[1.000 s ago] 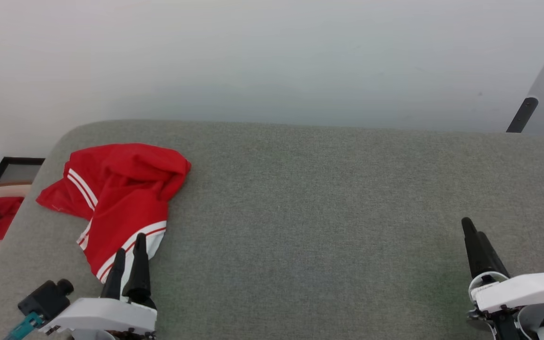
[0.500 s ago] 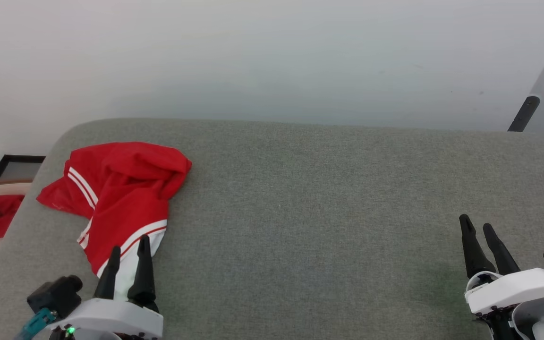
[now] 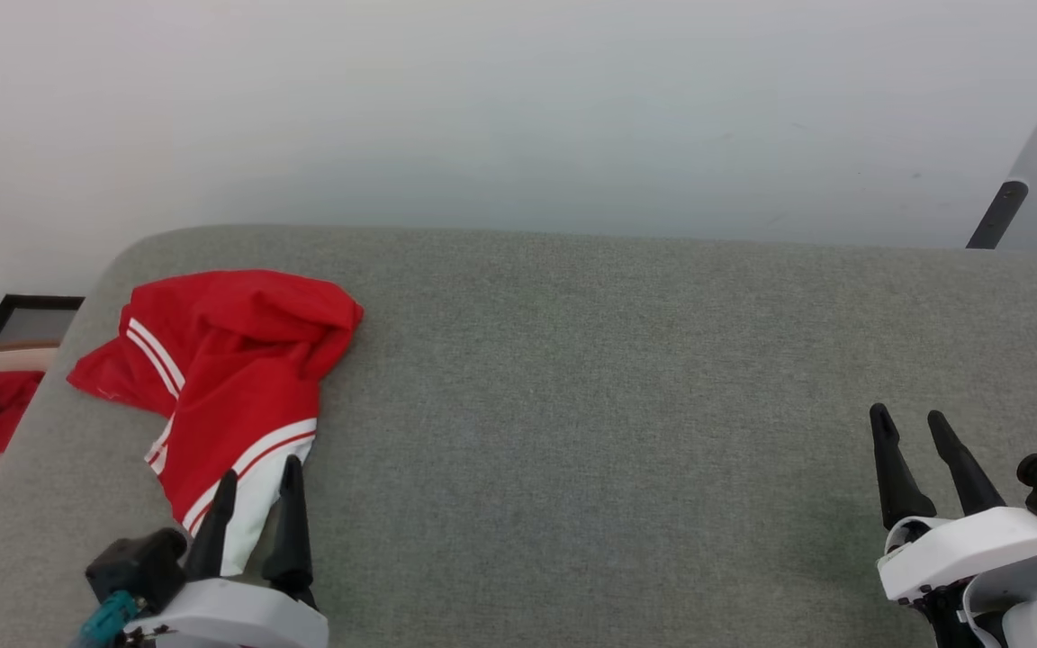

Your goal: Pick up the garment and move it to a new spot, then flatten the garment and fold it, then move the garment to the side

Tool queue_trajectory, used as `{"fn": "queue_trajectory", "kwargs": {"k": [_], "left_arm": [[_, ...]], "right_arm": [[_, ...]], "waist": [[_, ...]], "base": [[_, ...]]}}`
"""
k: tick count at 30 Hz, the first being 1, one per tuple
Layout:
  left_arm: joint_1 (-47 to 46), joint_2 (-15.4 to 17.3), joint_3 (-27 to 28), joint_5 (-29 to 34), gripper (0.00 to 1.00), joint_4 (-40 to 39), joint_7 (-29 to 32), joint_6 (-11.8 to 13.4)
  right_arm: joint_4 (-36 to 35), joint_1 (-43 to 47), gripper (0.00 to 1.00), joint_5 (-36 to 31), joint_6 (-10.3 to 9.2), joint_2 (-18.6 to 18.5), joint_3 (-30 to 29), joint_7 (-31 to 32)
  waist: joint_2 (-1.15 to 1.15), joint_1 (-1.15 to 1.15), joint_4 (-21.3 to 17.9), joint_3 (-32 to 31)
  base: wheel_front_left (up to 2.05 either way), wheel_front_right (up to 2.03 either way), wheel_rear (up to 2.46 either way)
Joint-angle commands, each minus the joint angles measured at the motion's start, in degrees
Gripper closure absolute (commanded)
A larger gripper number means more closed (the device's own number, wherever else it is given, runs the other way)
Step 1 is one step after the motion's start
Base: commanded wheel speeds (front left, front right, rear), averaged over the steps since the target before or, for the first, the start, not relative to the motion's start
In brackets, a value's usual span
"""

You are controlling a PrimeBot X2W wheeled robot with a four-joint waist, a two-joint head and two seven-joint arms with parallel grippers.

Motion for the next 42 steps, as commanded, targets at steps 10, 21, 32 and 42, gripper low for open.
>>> {"fn": "queue_trajectory", "kwargs": {"k": [10, 21, 32, 42], "left_arm": [[-0.57, 0.94, -1.47, 6.48, 0.0, 0.89, -1.71, 0.74], [-1.54, 1.26, -2.19, 11.33, 0.0, 2.55, -3.15, 0.55], [-1.69, 1.31, -1.81, 15.2, 0.0, 3.59, -4.28, 0.23], [-1.83, 0.36, -0.96, 17.33, 0.0, 5.03, -5.31, -1.78]], "right_arm": [[-0.43, -0.43, 0.0, -8.21, 0.03, 0.6, -2.06, -1.77], [0.19, 0.26, 0.0, -12.95, 0.03, 1.24, -3.76, -3.17], [1.34, 0.88, 0.0, -17.59, 0.04, 0.66, -3.13, -4.3], [1.71, 1.51, 0.0, -18.63, 0.04, 0.93, -4.56, -5.32]], "waist": [[0.0, 0.0, 0.19, 0.39], [0.0, 0.0, 0.43, 0.66], [0.0, 0.0, 0.39, 0.84], [0.0, 0.0, 1.17, 0.53]], "base": [[0.0, 0.0, 0.0], [0.0, 0.0, 0.0], [0.0, 0.0, 0.0], [0.0, 0.0, 0.0]]}}
